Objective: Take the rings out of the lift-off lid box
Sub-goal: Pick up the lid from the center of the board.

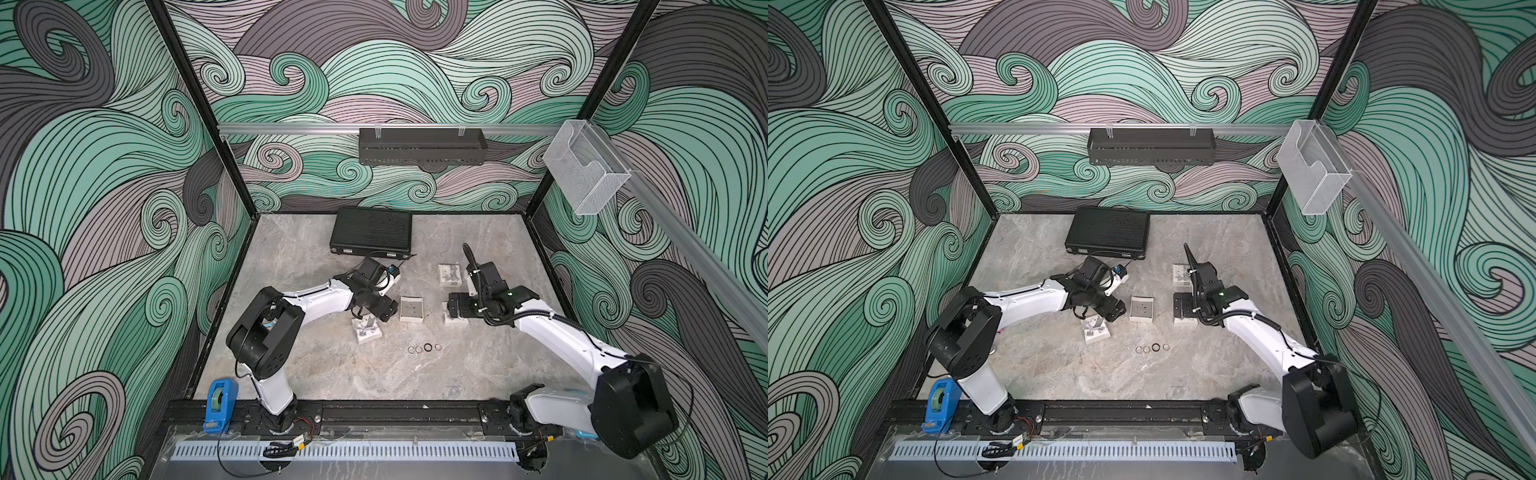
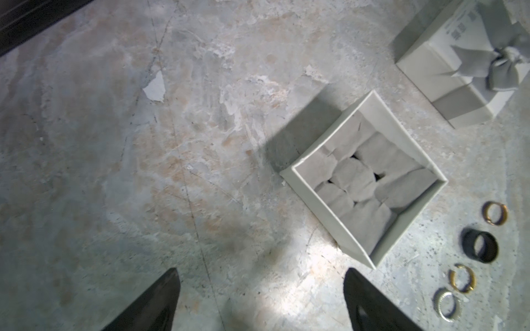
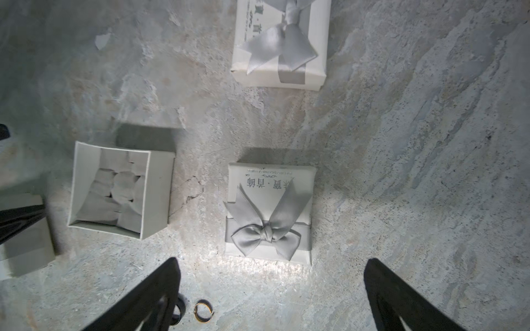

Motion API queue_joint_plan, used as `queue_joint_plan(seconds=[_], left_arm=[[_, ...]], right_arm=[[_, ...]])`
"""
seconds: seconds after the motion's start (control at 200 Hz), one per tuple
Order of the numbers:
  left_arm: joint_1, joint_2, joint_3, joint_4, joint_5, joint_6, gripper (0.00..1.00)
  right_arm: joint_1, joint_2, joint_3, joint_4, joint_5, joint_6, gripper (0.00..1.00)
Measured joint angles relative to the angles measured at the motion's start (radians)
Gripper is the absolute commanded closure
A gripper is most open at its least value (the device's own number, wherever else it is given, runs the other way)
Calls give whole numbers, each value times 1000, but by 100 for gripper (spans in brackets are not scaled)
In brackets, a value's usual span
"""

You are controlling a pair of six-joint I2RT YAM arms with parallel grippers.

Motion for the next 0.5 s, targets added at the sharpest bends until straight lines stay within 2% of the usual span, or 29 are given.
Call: queue_joint_plan(seconds=[0.501], left_arm=[[-30,42,31,5,14,-14,10]], right_arm=[[-9,169,1,60,-11,-24,0]])
